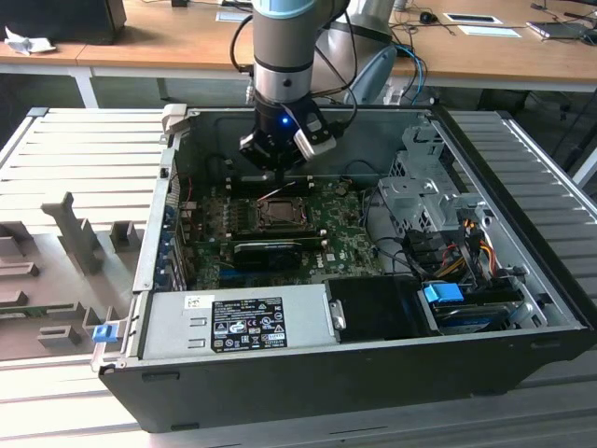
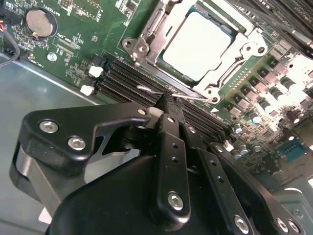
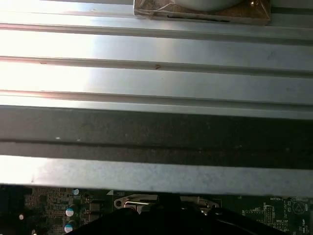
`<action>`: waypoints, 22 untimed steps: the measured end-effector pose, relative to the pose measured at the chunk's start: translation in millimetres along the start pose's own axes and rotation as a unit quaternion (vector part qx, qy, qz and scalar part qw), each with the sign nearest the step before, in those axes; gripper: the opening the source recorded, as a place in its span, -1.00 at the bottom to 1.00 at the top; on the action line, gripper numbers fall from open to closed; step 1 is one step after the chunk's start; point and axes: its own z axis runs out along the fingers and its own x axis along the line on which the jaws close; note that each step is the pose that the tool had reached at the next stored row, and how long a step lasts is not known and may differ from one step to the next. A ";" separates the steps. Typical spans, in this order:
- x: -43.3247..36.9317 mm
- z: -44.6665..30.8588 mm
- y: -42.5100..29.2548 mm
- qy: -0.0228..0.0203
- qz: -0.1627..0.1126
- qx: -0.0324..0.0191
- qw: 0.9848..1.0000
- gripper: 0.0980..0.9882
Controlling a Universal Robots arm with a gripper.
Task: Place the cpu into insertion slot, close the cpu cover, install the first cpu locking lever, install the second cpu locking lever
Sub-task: 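Install the first cpu locking lever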
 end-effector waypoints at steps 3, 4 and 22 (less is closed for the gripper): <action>-3.8 2.9 0.4 0.000 0.000 0.000 1.000 -0.98; -5.2 4.1 0.4 0.000 0.000 0.000 1.000 -0.98; -16.8 23.9 -1.9 0.000 0.000 0.001 1.000 -0.98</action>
